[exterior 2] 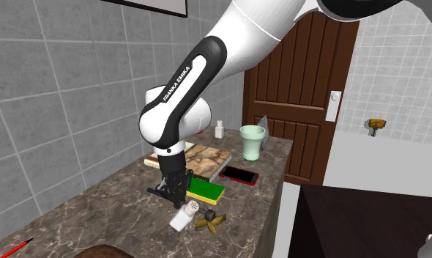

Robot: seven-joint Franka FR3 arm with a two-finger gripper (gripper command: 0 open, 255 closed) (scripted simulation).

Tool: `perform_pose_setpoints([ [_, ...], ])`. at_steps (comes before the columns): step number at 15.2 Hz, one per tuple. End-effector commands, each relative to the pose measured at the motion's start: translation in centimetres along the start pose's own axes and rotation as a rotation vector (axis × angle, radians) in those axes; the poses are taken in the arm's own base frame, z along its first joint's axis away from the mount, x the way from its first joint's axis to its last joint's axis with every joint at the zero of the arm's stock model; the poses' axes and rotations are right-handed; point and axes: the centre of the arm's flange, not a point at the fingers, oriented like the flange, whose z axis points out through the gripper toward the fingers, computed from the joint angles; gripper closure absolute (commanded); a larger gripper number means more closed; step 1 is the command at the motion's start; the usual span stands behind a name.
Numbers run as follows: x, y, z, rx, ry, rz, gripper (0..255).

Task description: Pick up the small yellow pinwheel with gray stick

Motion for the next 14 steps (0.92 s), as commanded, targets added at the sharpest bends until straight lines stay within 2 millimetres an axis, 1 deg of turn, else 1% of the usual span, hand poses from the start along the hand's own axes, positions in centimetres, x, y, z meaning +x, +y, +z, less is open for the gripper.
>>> perform_pose_setpoints([
  [1, -0.2, -0.1, -1.0, 0.0, 0.0, 0.0, 255],
  [12, -1.2, -0.4, -6.8, 0.0, 0.0, 0.0, 255],
  [14, -1.2, -0.4, -6.8, 0.0, 0.0, 0.0, 255],
])
